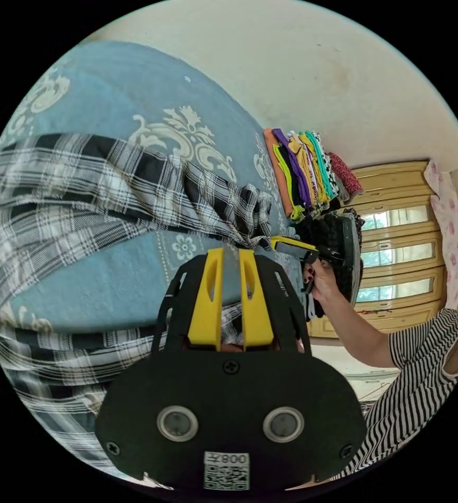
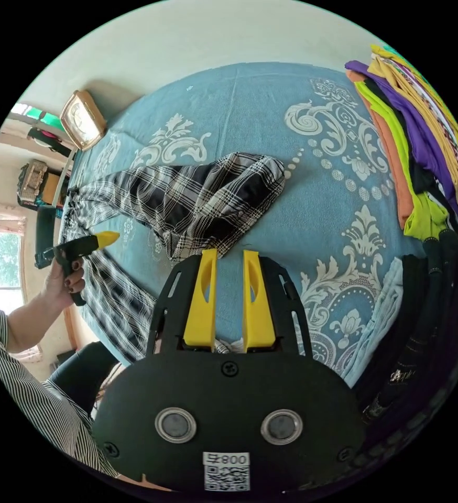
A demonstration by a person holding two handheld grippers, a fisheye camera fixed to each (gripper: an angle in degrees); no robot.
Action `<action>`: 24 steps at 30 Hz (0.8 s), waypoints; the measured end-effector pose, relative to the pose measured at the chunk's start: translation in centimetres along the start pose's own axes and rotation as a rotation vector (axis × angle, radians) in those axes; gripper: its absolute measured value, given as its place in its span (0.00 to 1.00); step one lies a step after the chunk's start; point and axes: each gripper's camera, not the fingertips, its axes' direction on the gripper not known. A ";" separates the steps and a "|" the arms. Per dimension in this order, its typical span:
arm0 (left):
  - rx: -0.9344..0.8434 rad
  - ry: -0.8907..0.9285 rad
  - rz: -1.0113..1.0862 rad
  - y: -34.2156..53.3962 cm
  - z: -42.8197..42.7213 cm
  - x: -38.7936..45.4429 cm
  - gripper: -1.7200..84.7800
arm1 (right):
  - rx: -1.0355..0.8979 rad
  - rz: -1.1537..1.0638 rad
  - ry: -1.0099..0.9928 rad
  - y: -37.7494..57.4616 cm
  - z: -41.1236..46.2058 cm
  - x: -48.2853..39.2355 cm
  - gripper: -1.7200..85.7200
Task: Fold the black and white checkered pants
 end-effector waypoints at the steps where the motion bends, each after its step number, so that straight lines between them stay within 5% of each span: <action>1: -0.003 -0.032 0.021 -0.2 -0.2 0.3 0.09 | 0.003 -0.019 0.026 -0.2 -0.1 -0.5 0.11; 10: -0.114 -0.266 0.161 -3.4 1.3 3.2 0.06 | -0.002 -0.105 0.144 -1.3 -0.9 -2.9 0.10; 24: -0.040 -0.139 0.192 -2.9 -4.9 8.7 0.02 | 0.094 -0.005 -0.036 0.5 -6.2 -1.1 0.03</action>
